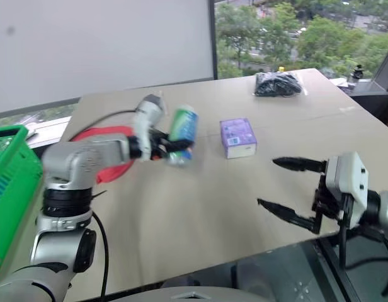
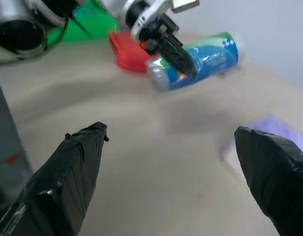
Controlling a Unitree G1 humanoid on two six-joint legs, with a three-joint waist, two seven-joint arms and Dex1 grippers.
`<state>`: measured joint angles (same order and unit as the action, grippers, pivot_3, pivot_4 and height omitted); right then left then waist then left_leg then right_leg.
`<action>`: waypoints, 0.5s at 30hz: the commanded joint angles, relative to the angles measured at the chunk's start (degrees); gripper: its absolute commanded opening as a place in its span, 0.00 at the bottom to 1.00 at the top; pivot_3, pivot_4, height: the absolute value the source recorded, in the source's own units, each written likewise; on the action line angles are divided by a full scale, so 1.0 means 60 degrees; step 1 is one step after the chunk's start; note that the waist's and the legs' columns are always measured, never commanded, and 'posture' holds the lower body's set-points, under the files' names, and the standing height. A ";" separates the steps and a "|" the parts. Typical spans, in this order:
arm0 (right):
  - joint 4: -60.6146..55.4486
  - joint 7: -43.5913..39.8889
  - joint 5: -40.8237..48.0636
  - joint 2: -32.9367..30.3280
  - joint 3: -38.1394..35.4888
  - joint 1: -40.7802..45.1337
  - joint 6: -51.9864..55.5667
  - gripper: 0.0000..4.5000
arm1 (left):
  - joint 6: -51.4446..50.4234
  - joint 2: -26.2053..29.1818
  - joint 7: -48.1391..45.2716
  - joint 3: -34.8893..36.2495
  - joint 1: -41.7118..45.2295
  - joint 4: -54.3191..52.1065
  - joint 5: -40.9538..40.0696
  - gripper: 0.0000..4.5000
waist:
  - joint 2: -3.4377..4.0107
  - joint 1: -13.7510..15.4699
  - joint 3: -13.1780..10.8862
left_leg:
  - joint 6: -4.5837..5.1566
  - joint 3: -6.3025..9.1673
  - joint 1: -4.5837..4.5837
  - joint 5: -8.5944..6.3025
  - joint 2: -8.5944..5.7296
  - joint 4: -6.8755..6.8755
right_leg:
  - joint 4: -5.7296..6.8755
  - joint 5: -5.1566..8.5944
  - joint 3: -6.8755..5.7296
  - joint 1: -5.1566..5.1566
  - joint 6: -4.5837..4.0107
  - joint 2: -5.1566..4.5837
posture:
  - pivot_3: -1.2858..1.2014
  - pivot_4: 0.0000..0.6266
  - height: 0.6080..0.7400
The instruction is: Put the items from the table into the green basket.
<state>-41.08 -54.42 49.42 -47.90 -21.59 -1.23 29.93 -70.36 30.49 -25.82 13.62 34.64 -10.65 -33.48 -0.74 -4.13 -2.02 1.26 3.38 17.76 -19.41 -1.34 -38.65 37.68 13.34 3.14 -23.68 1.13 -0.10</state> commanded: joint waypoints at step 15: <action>0.2466 -0.1465 0.0188 0.1724 0.2866 0.5106 -0.0492 1.00 | 0.1234 0.2412 0.3593 0.4580 -0.1465 -0.0863 0.3272 0.54 | -0.0224 0.3017 0.0040 | -0.0057 0.0267 0.0353 0.0031 -0.0112 -0.0011 | -0.0010 -0.0041 -0.0284 -0.0271 -0.0065 -0.0150 | 0.66 0.00 1.00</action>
<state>-26.18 -62.47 50.62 -37.76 -3.85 28.33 28.30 -62.50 44.23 -4.88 39.17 25.21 -14.44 -14.61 -2.09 13.97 -1.78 0.92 5.01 19.92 -19.22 -2.01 -38.75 37.62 13.10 1.40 -25.29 0.74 -1.01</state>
